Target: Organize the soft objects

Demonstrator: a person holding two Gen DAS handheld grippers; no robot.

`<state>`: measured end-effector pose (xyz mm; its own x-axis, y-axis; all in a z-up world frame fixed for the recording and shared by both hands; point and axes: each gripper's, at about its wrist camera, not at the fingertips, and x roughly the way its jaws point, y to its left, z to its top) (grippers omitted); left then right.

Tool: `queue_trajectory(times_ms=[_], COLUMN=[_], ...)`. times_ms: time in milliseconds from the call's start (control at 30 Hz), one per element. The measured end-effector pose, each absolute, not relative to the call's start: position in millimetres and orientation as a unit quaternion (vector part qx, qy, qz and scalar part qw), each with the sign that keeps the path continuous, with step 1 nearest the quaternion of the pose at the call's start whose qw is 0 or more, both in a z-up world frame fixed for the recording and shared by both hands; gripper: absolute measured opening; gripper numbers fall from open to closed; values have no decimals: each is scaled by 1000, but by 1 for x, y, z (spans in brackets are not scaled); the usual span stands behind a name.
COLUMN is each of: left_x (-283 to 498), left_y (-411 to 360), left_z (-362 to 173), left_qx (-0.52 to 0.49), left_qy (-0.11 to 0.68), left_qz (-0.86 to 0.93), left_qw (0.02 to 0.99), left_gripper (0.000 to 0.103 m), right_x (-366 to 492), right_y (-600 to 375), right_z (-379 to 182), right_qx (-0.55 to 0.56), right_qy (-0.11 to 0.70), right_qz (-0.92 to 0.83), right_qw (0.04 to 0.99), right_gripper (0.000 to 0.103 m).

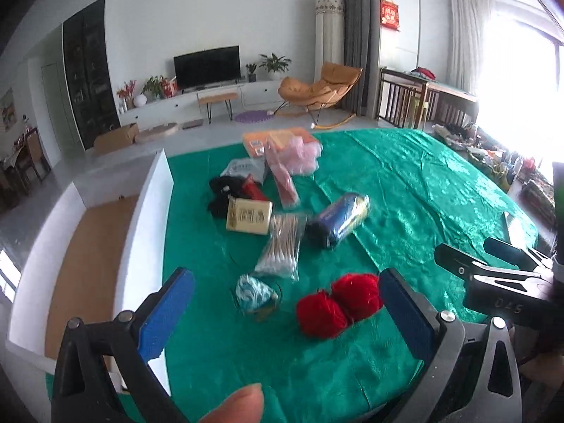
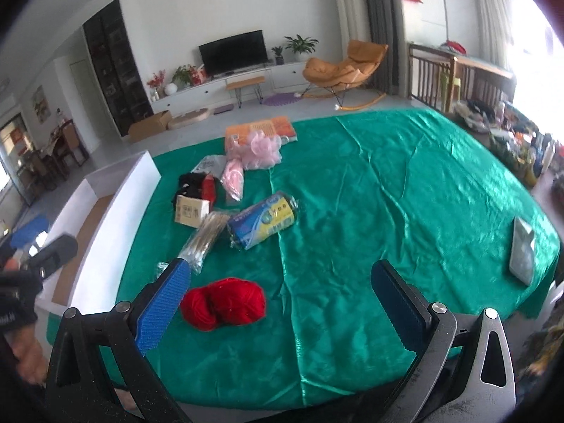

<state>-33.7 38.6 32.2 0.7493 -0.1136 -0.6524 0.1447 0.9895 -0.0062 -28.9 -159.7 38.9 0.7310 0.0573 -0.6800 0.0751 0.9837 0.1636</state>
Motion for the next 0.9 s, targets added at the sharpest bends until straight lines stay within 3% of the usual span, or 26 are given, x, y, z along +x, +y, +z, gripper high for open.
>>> queue_trajectory(times_ms=[167, 900], left_x=[-24, 1], left_y=[31, 27], left_z=[-2, -23], left_qx=[28, 33], left_qy=[355, 375], left_qz=[-48, -11], left_qw=[933, 927], left_gripper=[103, 103], right_x=[-18, -22], right_y=[-155, -161], right_z=[-8, -33], right_qx=[46, 41], right_qy=[357, 342], right_qz=[-46, -65], right_qw=[932, 936], right_gripper=[102, 102])
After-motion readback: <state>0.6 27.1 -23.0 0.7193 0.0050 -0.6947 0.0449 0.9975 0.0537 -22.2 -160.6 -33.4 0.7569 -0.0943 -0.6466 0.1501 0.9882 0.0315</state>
